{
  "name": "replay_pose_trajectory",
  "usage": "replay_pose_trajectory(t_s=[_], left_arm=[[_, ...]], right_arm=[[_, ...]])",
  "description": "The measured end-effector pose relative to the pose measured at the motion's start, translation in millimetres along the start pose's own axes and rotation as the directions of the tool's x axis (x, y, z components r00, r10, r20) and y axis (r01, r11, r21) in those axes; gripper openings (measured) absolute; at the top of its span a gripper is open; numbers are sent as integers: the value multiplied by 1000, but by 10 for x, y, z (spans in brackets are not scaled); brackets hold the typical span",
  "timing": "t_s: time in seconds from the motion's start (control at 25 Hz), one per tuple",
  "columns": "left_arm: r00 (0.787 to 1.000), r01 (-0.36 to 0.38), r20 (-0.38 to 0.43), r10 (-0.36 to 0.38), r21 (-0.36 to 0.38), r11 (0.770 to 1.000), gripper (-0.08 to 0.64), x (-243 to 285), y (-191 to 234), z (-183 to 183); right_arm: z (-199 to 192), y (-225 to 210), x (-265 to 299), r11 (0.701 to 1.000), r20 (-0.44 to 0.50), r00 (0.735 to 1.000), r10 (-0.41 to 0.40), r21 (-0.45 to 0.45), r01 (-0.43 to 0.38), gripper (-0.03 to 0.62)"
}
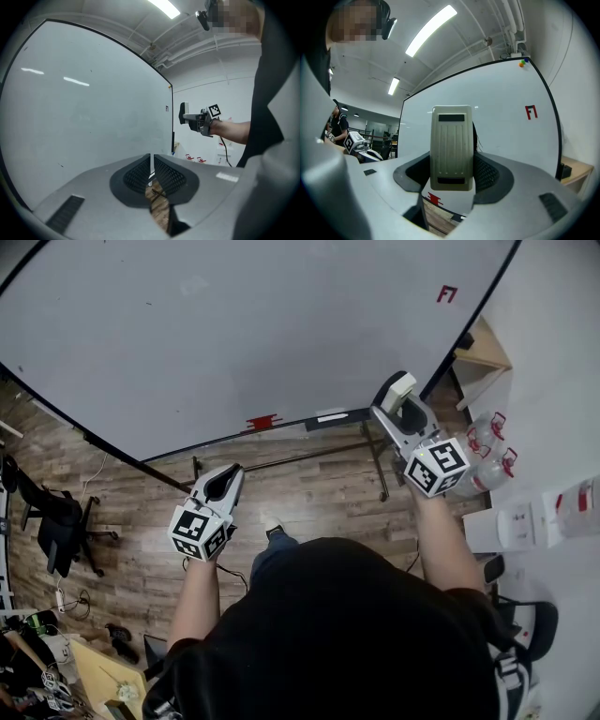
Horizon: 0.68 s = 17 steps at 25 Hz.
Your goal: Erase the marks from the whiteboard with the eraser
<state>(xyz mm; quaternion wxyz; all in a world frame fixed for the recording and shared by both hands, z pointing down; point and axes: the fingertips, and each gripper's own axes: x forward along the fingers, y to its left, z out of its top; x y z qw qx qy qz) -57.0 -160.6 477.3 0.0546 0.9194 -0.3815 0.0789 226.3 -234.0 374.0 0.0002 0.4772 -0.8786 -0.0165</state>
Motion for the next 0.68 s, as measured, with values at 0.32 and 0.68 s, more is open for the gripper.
replay_pose_trajectory(t_s=[0.32, 0.68], left_arm=[[1000, 2, -1, -2, 5, 1000, 15, -21, -111, 12], [1000, 16, -11, -16, 11, 1000, 15, 30, -225, -3]], right_arm=[[-127, -42, -128, 1000, -30, 999, -12, 4, 12, 250], [-286, -72, -254, 1000, -62, 998, -17, 17, 18, 250]])
